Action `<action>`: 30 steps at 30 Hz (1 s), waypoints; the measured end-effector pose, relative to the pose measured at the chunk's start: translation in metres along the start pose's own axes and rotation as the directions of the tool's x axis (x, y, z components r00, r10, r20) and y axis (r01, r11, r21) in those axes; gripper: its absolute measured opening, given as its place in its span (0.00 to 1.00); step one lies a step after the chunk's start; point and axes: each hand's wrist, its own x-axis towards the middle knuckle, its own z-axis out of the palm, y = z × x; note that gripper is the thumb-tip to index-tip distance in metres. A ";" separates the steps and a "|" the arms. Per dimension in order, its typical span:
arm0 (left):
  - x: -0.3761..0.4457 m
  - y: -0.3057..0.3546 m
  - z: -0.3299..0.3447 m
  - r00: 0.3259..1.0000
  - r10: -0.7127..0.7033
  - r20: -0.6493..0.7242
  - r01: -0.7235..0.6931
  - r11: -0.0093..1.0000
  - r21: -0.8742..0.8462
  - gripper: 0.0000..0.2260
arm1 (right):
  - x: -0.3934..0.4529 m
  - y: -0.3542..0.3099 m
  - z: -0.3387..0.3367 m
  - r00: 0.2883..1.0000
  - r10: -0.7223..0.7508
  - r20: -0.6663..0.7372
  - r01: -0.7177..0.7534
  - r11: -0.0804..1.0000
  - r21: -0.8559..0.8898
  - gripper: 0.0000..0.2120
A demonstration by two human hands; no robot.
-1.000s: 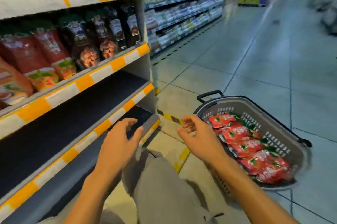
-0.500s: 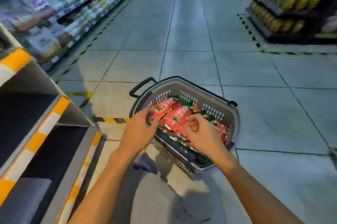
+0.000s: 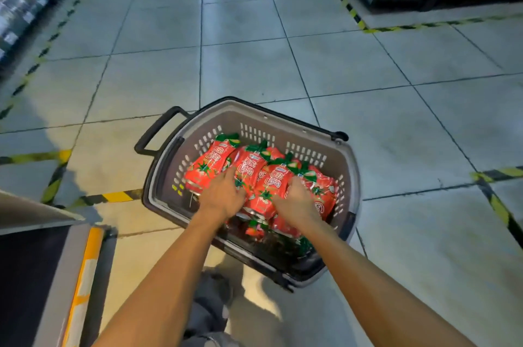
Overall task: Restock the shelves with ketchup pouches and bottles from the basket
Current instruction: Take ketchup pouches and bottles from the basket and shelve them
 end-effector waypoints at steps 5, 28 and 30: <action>0.052 -0.013 0.025 0.998 -0.010 0.060 0.005 0.997 0.081 0.27 | 0.040 0.000 0.032 0.991 0.128 0.036 -0.125 0.990 -0.067 0.36; 0.067 -0.023 0.022 0.996 -0.089 -0.008 0.084 0.963 -0.255 0.17 | 0.052 -0.012 0.048 0.938 0.329 -0.111 -0.306 0.935 0.181 0.24; 0.057 -0.024 0.014 0.992 -0.125 0.000 0.114 0.911 -0.397 0.18 | 0.041 -0.009 0.036 0.948 0.305 -0.091 -0.271 0.924 0.271 0.25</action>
